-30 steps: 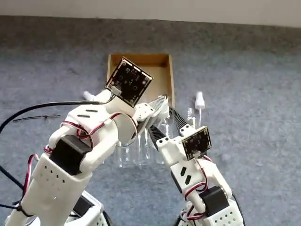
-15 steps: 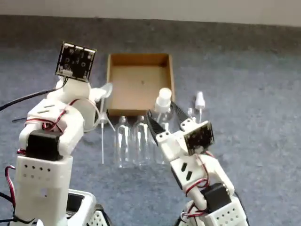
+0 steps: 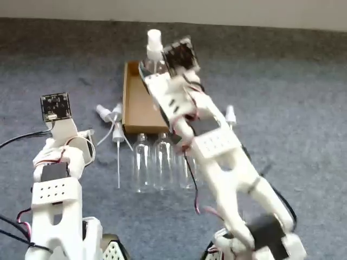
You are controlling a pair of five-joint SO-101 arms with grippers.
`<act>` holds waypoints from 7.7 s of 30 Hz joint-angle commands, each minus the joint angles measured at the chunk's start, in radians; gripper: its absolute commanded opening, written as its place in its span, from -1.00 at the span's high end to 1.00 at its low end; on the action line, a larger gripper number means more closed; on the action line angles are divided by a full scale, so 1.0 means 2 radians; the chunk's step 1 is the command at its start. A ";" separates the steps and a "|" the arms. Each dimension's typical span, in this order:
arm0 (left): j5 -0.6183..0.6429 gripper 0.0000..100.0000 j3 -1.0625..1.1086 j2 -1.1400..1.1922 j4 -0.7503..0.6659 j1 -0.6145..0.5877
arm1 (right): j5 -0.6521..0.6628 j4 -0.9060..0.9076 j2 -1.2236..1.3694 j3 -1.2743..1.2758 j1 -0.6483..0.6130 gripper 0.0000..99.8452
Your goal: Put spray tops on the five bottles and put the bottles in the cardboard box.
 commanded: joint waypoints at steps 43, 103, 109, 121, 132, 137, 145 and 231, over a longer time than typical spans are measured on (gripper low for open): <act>-0.071 0.47 -0.021 -0.235 0.104 0.188 | 0.003 0.143 -0.178 0.099 -0.092 0.99; -0.072 0.47 0.104 -0.306 0.033 0.021 | 0.004 -0.052 0.448 -0.390 0.004 0.98; -0.072 0.47 0.104 -0.306 0.033 0.021 | 0.005 -0.053 0.448 -0.391 0.004 0.98; -0.072 0.47 0.104 -0.305 0.033 0.021 | 0.005 -0.053 0.449 -0.391 0.004 0.87; -0.072 0.47 0.104 -0.305 0.033 0.021 | 0.004 -0.053 0.446 -0.391 0.000 0.83; -0.072 0.47 0.104 -0.305 0.033 0.021 | 0.004 -0.050 0.447 -0.389 -0.009 0.65; -0.072 0.47 0.104 -0.305 0.033 0.024 | 0.004 -0.049 0.445 -0.391 -0.010 0.61; -0.090 0.47 0.114 -0.305 0.031 0.040 | 0.008 0.740 0.290 -0.613 0.212 0.40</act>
